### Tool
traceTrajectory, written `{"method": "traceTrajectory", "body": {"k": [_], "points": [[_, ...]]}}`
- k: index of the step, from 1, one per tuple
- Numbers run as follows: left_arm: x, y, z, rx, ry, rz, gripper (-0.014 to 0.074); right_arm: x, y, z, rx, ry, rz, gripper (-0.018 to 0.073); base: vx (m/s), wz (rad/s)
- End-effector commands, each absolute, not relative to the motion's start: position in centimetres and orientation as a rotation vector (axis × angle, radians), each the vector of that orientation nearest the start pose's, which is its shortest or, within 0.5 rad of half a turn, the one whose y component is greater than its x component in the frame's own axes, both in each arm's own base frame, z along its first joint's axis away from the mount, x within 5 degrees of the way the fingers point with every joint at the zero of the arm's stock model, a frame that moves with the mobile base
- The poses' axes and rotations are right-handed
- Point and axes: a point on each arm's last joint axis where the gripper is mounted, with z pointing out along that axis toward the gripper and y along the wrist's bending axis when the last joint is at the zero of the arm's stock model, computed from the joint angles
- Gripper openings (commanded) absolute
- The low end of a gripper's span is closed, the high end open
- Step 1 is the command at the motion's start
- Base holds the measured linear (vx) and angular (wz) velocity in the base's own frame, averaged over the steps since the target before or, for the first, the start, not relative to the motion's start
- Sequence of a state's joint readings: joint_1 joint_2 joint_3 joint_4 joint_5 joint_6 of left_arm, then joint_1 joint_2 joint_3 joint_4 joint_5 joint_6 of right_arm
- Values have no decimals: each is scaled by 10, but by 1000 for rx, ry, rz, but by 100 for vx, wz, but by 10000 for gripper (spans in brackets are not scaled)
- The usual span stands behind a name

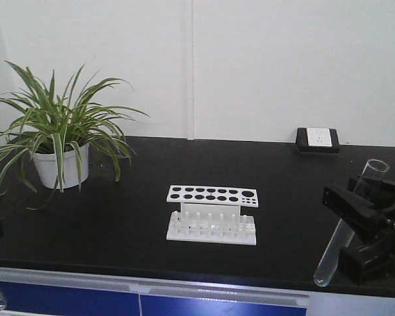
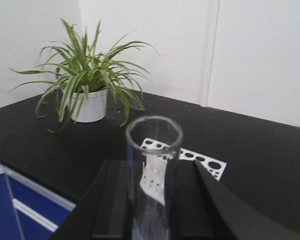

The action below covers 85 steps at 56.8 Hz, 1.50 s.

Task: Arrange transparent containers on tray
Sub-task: 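Drive the base toward the yellow tray holding both tubes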

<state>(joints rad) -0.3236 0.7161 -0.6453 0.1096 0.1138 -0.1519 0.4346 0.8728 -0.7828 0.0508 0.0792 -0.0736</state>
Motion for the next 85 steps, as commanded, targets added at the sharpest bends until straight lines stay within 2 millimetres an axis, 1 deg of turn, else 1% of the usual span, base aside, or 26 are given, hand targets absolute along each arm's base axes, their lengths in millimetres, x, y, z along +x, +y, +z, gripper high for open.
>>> {"method": "traceTrajectory", "body": {"k": [1,85], "points": [[143,-48,374,211,1545,-299,150,170,77,398,-354,1492,311,19,-33,11],[143,-48,373,211,1546,-298,150,170,77,398,-354,1493,311,19,-35,10]]}}
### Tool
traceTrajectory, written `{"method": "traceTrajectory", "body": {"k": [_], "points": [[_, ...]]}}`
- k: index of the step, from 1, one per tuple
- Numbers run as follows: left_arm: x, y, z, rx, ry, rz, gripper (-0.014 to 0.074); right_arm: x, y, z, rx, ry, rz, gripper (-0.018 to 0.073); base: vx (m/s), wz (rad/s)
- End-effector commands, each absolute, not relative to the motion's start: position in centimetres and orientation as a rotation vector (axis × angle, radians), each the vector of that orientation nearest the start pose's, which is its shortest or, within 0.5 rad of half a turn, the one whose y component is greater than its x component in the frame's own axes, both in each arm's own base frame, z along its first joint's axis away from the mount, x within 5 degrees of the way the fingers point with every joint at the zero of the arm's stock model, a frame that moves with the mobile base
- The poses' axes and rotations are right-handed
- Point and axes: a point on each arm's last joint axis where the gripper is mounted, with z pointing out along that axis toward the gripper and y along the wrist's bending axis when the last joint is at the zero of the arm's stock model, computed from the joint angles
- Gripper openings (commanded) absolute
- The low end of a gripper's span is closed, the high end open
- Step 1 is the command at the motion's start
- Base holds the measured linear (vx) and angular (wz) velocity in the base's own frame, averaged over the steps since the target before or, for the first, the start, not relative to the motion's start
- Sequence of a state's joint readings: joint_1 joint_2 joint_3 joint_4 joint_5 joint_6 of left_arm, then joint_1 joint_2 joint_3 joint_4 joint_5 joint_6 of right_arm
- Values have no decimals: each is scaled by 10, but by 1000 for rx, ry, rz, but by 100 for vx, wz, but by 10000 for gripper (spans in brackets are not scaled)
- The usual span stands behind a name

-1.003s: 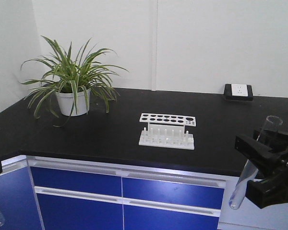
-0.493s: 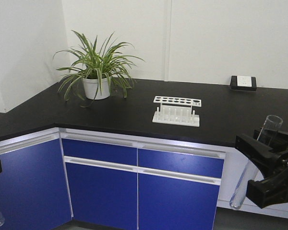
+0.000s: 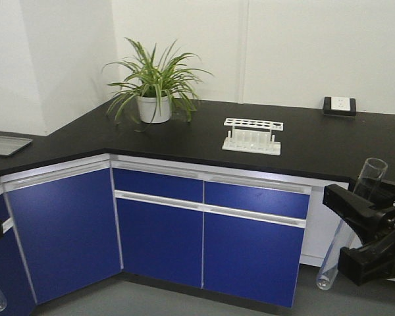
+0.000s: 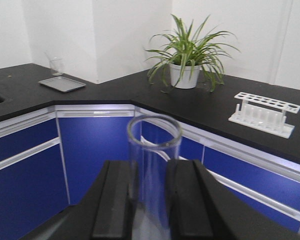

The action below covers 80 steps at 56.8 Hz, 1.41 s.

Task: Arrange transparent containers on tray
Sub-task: 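Drive the base toward the yellow tray holding both tubes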

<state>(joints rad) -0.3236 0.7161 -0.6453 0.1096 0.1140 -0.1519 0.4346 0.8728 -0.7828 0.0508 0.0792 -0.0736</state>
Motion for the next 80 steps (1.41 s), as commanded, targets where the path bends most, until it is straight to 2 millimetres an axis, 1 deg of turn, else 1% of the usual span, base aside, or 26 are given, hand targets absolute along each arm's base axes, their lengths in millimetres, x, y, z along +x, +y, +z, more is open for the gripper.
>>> {"method": "traceTrajectory", "body": {"k": [1,17,40,60,80], "points": [[143,-48,373,211,1546,-298,150,170,77,398,-354,1493,311,19,-27,18],[143,-48,373,211,1546,-298,150,169,77,398,-354,1492,311,19,-21,31],[143,-48,373,211,1546,-298,150,169,77,398,-354,1492,311,19,-8,51],[143,-48,373,211,1547,-298,150,169,77,398,-353,1490,311,19,3,62],[143,-48,373,211,1547,-298,150,169,77,398,-353,1490,311,19,15,57]]}}
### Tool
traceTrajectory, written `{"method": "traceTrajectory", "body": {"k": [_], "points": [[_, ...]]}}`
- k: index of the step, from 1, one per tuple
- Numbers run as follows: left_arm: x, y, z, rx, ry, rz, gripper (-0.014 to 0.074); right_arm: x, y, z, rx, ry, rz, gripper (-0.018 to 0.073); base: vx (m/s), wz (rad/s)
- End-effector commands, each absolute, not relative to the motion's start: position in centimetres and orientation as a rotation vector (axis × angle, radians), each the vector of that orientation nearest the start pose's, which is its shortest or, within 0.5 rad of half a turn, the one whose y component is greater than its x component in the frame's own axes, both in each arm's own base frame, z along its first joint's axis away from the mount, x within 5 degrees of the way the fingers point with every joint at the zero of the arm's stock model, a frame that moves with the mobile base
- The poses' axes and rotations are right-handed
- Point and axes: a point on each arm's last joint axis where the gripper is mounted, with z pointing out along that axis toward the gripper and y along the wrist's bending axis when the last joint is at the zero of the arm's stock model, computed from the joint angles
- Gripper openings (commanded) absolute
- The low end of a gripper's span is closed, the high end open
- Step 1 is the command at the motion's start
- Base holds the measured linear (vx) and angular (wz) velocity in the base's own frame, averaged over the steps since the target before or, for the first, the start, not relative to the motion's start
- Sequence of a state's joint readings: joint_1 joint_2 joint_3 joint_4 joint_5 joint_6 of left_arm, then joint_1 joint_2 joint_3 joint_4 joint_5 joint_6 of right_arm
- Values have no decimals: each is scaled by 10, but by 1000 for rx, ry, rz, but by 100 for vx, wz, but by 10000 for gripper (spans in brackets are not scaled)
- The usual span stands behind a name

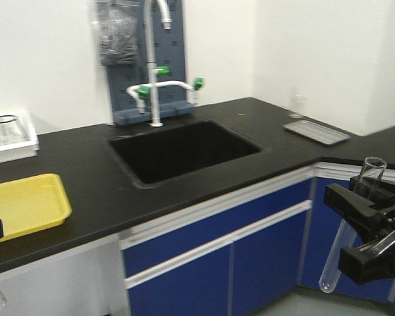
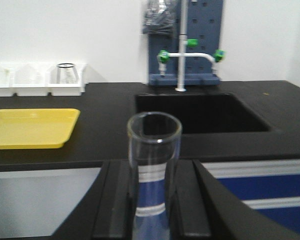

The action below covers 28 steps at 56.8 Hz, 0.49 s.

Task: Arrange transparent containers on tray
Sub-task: 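Drive the base toward the yellow tray holding both tubes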

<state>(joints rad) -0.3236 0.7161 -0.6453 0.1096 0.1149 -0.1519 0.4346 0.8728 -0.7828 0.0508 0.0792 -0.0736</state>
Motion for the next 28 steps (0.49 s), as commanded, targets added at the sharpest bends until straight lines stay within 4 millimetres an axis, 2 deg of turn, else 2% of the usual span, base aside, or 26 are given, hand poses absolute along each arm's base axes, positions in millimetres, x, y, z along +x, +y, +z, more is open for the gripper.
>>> {"method": "traceTrajectory", "body": {"k": [1,28], "points": [[143,-48,373,211,1547,-298,150,169,77,398,-353,1490,311,19,19,61],[143,-48,373,211,1548,-298,150,169,77,398,-354,1491,311,19,21,54]]}}
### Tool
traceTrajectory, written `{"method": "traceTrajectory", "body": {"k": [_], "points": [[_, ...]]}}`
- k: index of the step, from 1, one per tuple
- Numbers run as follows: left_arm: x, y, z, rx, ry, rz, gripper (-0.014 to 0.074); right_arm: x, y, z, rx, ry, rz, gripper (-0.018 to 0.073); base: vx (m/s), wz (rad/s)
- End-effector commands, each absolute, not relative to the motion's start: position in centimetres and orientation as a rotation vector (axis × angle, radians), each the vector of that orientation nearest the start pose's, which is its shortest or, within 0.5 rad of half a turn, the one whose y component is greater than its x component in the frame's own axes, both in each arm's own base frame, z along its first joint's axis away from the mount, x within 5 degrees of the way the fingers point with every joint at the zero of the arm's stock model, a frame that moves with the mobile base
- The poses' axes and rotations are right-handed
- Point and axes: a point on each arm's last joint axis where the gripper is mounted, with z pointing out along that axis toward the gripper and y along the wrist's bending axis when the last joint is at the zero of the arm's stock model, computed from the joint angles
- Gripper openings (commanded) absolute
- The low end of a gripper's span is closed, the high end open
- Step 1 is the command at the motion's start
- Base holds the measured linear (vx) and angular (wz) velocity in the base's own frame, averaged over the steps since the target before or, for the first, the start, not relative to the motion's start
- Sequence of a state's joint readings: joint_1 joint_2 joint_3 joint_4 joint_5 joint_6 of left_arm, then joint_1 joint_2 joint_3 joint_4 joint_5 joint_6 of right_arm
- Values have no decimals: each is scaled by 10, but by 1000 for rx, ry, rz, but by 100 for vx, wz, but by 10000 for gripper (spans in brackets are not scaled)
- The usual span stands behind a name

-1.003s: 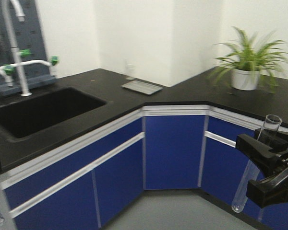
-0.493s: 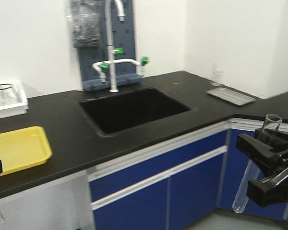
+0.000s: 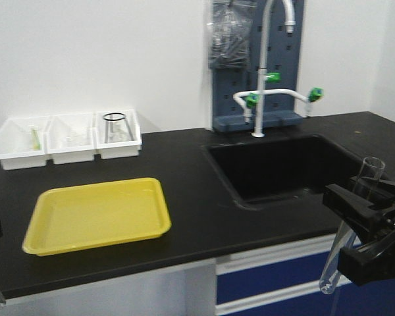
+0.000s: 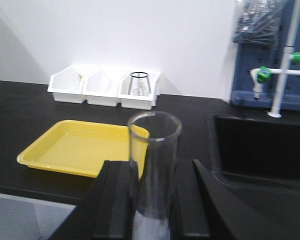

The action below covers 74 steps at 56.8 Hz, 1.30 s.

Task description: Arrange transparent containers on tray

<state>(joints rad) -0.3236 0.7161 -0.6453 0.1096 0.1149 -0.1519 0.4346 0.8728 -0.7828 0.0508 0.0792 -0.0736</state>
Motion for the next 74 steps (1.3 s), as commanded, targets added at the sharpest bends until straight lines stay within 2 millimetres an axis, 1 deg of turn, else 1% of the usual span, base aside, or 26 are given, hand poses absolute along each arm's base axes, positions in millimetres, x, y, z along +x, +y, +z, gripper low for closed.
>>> {"method": "traceTrajectory", "body": {"k": [1,32,74], "points": [[143,-48,373,211,1548,-298,150,169,77,398,-354,1491,311,19,24,43],[143,-48,373,211,1548,-298,150,169,77,398,-354,1491,311,19,28,28],[143,-48,373,211,1548,-298,150,170,77,398,-354,1493,311,19,28,9]]}}
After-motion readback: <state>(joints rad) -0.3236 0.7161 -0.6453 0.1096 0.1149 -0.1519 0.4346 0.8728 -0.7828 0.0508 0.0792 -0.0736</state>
